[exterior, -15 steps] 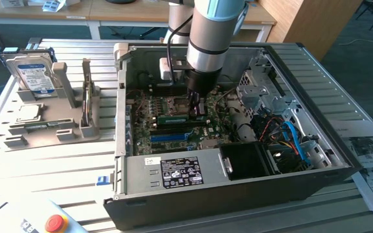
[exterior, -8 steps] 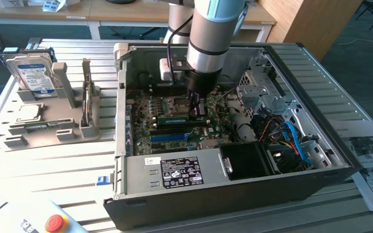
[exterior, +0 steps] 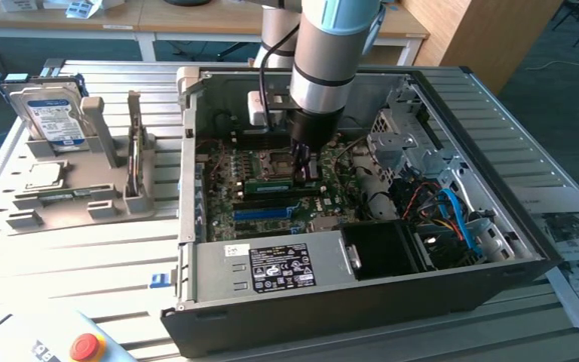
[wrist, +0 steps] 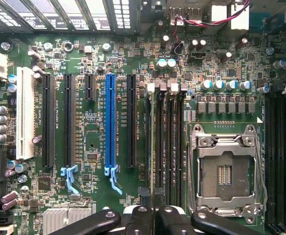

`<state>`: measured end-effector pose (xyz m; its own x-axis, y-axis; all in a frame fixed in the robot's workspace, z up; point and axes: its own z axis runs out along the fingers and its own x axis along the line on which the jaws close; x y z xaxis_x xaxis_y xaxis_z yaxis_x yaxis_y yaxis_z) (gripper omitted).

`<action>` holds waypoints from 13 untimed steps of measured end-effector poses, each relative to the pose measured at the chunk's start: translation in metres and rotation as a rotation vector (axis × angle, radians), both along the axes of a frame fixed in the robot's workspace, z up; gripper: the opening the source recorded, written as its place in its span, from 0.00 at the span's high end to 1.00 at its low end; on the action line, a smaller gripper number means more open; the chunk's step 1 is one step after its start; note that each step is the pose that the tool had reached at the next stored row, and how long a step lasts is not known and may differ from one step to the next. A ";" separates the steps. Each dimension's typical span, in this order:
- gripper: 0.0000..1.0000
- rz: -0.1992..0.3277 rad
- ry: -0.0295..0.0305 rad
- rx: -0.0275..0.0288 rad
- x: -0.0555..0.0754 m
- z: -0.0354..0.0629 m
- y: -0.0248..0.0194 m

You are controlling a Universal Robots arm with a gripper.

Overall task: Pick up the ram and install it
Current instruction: 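Insert the ram into the slot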

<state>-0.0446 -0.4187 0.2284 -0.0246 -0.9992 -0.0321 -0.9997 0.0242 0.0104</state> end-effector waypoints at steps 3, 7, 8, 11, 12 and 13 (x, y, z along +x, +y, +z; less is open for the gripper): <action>0.88 0.000 0.0000 0.0000 0.000 0.0000 0.0000; 0.88 0.000 0.0001 -0.0002 0.000 -0.0008 0.0000; 0.88 0.000 0.0001 -0.0002 0.000 -0.0010 0.0000; 0.88 0.000 0.0000 0.0000 0.000 -0.0014 0.0000; 0.88 0.000 0.0000 0.0000 0.000 -0.0015 0.0000; 0.88 0.000 0.0000 0.0000 0.000 -0.0015 0.0000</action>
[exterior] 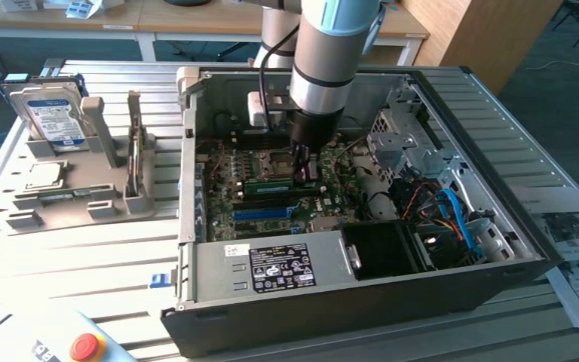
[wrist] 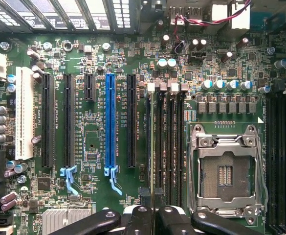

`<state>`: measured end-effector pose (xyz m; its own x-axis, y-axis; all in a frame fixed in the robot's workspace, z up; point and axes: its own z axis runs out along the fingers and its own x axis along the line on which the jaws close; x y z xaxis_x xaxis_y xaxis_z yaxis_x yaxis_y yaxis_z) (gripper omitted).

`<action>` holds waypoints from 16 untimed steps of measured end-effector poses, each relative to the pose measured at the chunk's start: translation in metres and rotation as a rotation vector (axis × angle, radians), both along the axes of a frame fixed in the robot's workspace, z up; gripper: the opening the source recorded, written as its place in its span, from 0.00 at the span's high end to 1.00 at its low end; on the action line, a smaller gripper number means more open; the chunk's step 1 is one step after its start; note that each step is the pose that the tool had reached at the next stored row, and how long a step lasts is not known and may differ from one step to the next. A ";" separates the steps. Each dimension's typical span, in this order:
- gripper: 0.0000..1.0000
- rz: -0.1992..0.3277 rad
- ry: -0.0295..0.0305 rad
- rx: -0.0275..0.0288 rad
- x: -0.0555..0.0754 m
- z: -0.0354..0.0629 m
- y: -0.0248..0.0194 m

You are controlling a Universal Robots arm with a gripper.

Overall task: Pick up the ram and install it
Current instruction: 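Insert the ram into the slot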

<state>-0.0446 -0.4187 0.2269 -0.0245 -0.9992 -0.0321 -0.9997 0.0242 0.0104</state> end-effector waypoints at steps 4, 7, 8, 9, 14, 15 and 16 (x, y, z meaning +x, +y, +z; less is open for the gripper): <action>0.88 0.000 0.0000 0.0000 0.000 0.0000 0.0000; 0.88 0.000 0.0040 0.0001 0.000 0.0000 0.0000; 0.88 0.000 0.0059 0.0001 0.001 0.0000 -0.0001; 0.88 0.000 0.0082 0.0001 0.001 0.0000 -0.0001; 0.88 0.000 0.0183 0.0000 0.001 0.0001 -0.0002; 0.88 0.000 0.0188 0.0001 0.001 0.0001 -0.0002; 0.88 0.000 0.0189 0.0000 0.001 0.0001 -0.0002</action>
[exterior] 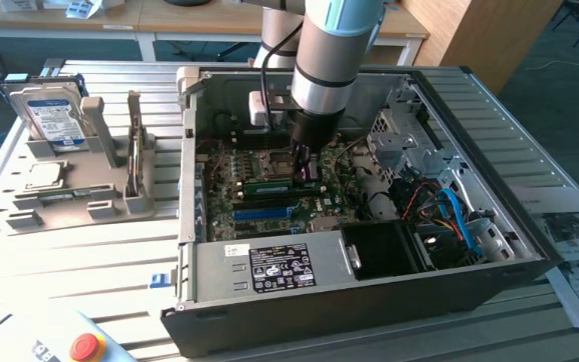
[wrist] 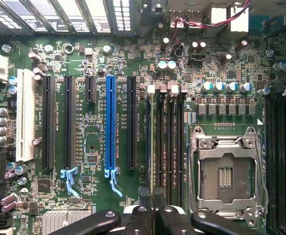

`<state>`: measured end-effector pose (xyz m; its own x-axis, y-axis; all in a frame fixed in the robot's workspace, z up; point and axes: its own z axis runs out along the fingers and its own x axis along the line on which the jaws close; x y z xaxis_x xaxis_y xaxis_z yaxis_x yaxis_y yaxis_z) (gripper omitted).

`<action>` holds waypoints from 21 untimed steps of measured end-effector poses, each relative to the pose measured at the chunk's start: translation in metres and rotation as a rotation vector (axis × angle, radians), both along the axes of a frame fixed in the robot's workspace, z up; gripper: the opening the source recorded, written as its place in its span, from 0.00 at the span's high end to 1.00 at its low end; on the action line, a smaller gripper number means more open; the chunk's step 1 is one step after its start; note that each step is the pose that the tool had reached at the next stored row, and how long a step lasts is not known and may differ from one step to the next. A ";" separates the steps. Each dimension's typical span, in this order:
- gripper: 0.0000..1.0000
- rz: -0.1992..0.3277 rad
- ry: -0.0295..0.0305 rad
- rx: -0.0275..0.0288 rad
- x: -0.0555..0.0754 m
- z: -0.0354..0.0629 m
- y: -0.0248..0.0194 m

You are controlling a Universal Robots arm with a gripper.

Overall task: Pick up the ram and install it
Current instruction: 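Insert the ram into the slot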

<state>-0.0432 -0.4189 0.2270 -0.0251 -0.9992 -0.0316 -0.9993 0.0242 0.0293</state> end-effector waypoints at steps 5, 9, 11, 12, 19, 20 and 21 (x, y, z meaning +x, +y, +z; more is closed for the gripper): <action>0.88 0.000 0.0000 0.0000 0.000 -0.0001 0.0000; 0.88 0.000 0.0000 0.0000 0.000 -0.0002 0.0001; 0.88 0.000 0.0000 0.0000 0.000 -0.0001 0.0002; 0.88 0.000 0.0000 -0.0001 0.000 -0.0001 0.0002; 0.88 0.002 -0.0001 0.0000 0.000 -0.0001 0.0002; 0.88 0.002 0.0000 0.0000 0.000 -0.0001 0.0002; 0.88 0.003 0.0000 0.0000 0.000 -0.0001 0.0002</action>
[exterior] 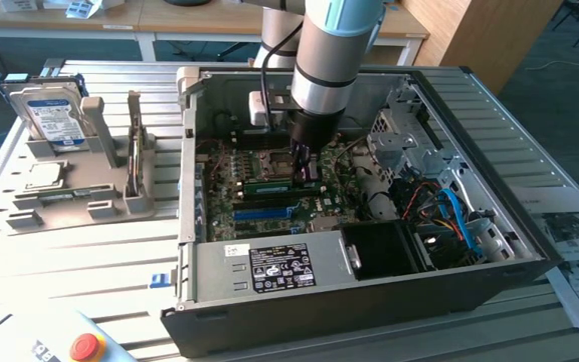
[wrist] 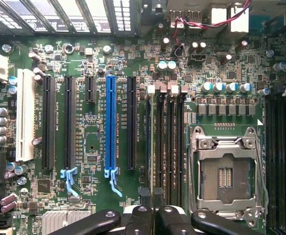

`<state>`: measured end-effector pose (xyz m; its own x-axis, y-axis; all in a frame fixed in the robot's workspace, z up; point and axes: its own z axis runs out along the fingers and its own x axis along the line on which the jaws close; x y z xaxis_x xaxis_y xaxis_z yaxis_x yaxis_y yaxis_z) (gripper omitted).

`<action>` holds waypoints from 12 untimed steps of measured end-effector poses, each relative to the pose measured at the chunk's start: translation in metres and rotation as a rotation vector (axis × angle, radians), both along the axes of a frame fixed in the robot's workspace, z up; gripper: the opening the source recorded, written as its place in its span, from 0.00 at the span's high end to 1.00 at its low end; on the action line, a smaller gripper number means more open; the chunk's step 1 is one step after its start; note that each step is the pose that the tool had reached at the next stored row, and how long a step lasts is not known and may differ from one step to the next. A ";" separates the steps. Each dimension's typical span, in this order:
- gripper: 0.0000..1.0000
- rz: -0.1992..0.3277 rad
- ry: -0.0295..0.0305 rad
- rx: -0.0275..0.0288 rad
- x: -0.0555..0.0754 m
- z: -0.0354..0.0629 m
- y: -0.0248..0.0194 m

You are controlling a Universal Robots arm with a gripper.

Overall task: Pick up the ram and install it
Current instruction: 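Insert the ram into the slot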

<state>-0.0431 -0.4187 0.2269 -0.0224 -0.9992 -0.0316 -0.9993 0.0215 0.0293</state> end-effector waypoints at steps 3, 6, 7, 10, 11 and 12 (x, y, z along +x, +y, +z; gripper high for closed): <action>0.88 0.004 0.0000 0.0000 0.000 0.0000 0.0000; 0.88 0.004 0.0000 0.0000 0.000 0.0000 0.0000; 0.88 0.004 0.0000 0.0000 0.000 0.0000 0.0000; 0.88 0.004 0.0001 -0.0001 0.000 -0.0001 0.0000; 0.88 0.004 0.0001 -0.0001 0.000 -0.0002 0.0000; 0.88 0.004 0.0001 -0.0001 0.000 -0.0003 0.0000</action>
